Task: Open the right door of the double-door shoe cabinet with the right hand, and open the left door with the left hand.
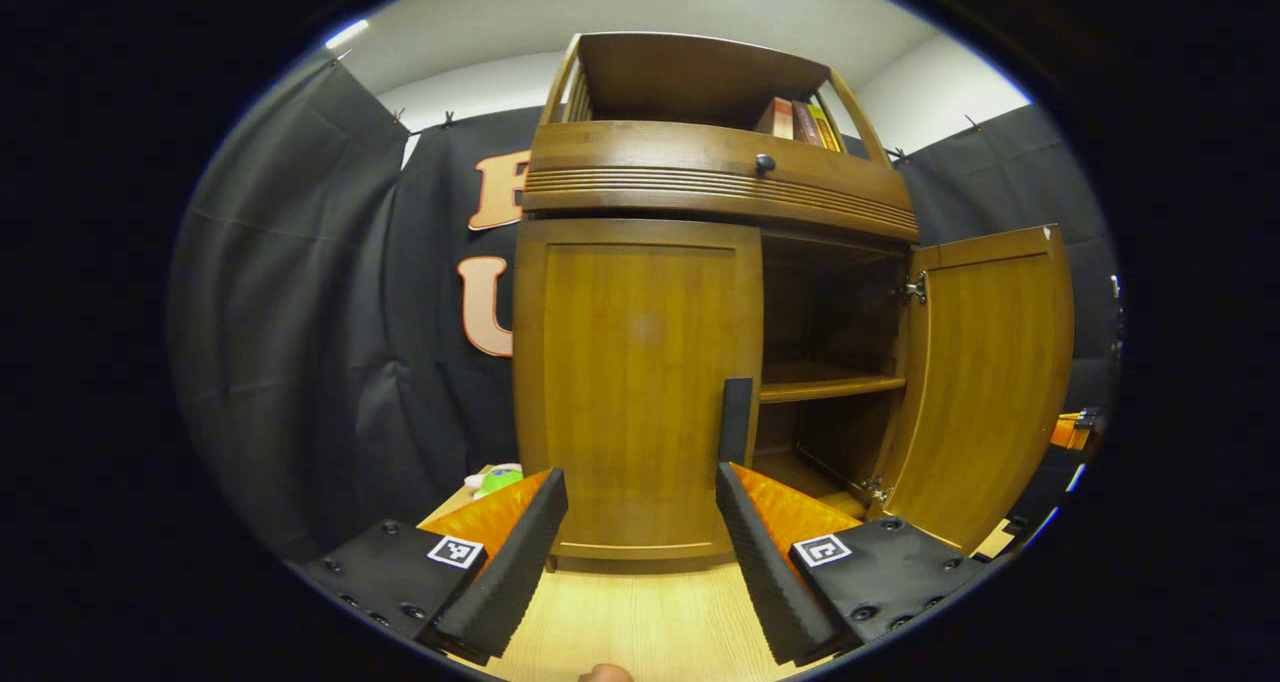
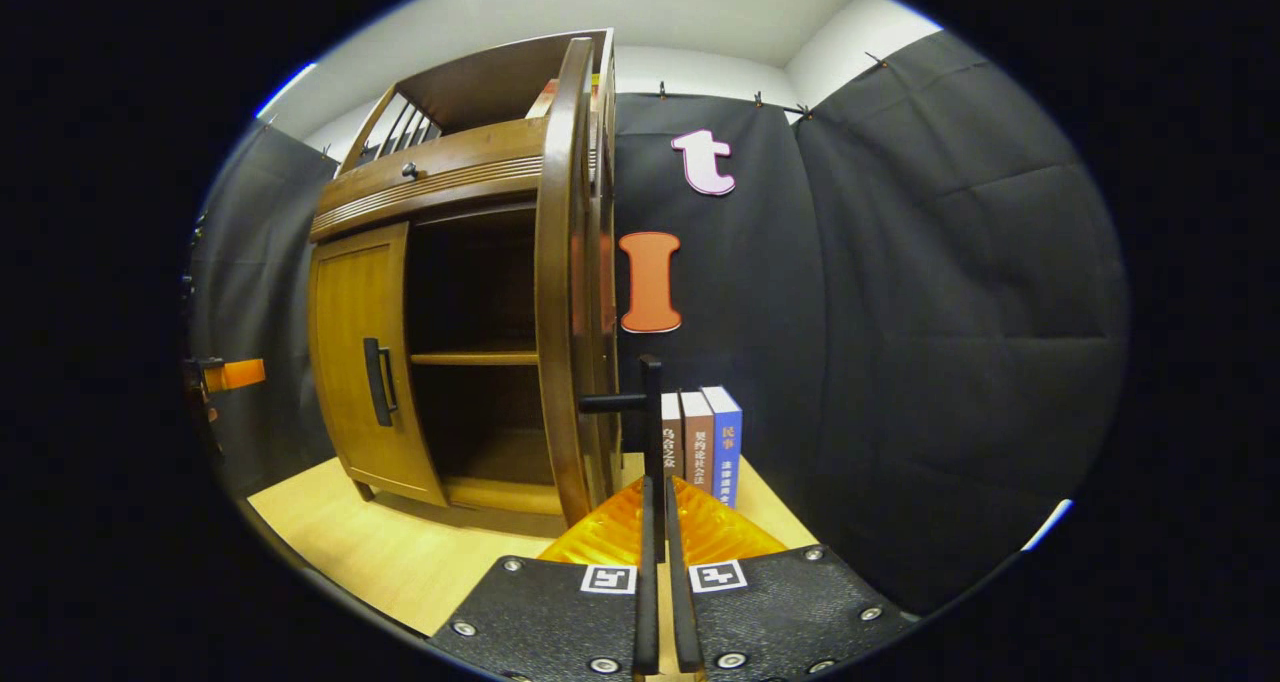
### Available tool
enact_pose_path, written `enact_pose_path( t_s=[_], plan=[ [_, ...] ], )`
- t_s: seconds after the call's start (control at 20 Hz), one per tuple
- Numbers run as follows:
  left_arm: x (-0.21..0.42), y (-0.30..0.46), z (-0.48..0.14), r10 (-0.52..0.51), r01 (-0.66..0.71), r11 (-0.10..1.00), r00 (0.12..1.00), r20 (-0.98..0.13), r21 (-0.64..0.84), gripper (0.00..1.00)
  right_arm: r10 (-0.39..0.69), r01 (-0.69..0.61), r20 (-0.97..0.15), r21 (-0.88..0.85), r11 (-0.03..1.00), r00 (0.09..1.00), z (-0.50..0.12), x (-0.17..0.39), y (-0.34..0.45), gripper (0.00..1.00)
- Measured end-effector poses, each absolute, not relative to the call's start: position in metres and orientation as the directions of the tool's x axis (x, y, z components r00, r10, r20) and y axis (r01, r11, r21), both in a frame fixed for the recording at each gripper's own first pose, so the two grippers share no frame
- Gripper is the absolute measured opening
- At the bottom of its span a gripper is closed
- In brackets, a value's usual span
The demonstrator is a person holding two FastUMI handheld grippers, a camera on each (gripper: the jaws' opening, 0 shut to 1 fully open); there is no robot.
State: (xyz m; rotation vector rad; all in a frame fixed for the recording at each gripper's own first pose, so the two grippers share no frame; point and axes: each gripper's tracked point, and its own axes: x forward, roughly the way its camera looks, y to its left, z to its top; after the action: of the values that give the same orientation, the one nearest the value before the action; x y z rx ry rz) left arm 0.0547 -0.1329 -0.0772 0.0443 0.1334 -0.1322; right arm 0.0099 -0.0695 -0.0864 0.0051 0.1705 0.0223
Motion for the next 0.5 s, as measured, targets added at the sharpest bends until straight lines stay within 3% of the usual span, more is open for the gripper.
enact_pose_path(
  t_s=[0.05,0.1,0.15,0.5],
  plan=[
    [0.058,-0.141,-0.081,-0.140,0.146,0.989,0.980,-0.138,0.037,0.97,0.004,-0.007,-0.165,-0.021,1.000,0.986,-0.082,0.005,-0.073,0.06],
    [0.062,-0.149,-0.084,-0.151,0.157,0.987,0.978,-0.142,0.036,0.96,-0.016,0.008,-0.157,-0.051,0.999,0.987,-0.079,0.003,-0.078,0.22],
    [0.066,-0.158,-0.089,-0.160,0.166,0.986,0.976,-0.149,0.030,0.97,-0.033,0.022,-0.148,-0.076,0.997,0.988,-0.076,-0.001,-0.083,0.07],
    [0.107,-0.193,-0.108,-0.188,0.194,0.981,0.969,-0.157,0.022,0.95,-0.063,0.058,-0.131,-0.040,0.998,0.989,-0.066,-0.012,-0.102,0.09]
  ],
)
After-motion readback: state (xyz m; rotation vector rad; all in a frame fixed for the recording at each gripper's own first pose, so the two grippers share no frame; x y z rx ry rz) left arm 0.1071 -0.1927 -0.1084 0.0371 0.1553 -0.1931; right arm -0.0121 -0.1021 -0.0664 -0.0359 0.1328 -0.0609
